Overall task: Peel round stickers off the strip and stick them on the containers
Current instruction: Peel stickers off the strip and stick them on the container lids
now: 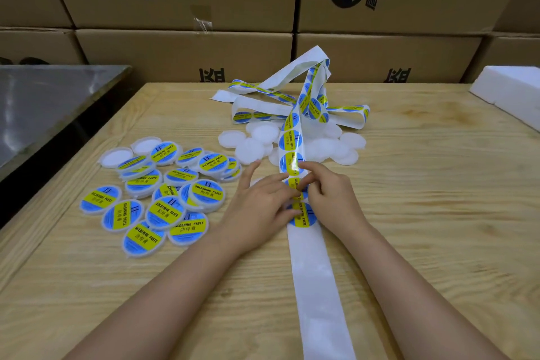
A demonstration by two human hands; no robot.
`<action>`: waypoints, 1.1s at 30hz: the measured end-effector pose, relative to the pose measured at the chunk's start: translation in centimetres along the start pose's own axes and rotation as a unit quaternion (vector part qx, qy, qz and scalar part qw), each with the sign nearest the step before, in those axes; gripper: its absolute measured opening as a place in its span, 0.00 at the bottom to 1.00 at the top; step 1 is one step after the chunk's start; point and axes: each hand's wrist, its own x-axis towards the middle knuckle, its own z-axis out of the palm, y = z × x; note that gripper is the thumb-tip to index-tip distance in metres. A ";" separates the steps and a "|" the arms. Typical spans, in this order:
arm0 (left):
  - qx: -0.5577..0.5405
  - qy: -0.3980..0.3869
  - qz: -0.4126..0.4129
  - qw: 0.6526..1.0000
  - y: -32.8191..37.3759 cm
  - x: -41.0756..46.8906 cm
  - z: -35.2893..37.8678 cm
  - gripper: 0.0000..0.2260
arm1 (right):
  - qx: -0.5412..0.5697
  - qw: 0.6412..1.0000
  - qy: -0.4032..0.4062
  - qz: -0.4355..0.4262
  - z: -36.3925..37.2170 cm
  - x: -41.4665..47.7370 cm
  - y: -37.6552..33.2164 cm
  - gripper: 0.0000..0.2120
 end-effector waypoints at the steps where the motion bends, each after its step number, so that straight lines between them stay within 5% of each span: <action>1: -0.002 -0.009 -0.004 1.000 0.0 0.1 0.0 0.12 | -0.004 1.000 -0.004 -0.008 0.0 0.0 0.0 0.23; 7: 0.013 -0.055 -0.017 0.998 -0.1 0.4 0.3 0.16 | 0.069 0.997 -0.041 0.024 0.1 -0.3 -0.1 0.12; 11: 0.040 -0.071 -0.040 0.996 0.2 0.6 0.3 0.16 | 0.081 0.995 -0.040 0.041 0.2 -0.2 0.1 0.18; 27: 0.017 0.104 0.076 0.992 0.3 0.0 0.3 0.08 | 0.082 0.995 -0.044 0.047 0.3 -0.3 -0.2 0.31; 33: -0.128 0.140 -0.012 0.982 0.3 -0.1 -0.4 0.01 | 0.086 0.994 -0.039 0.048 0.3 -0.2 0.0 0.31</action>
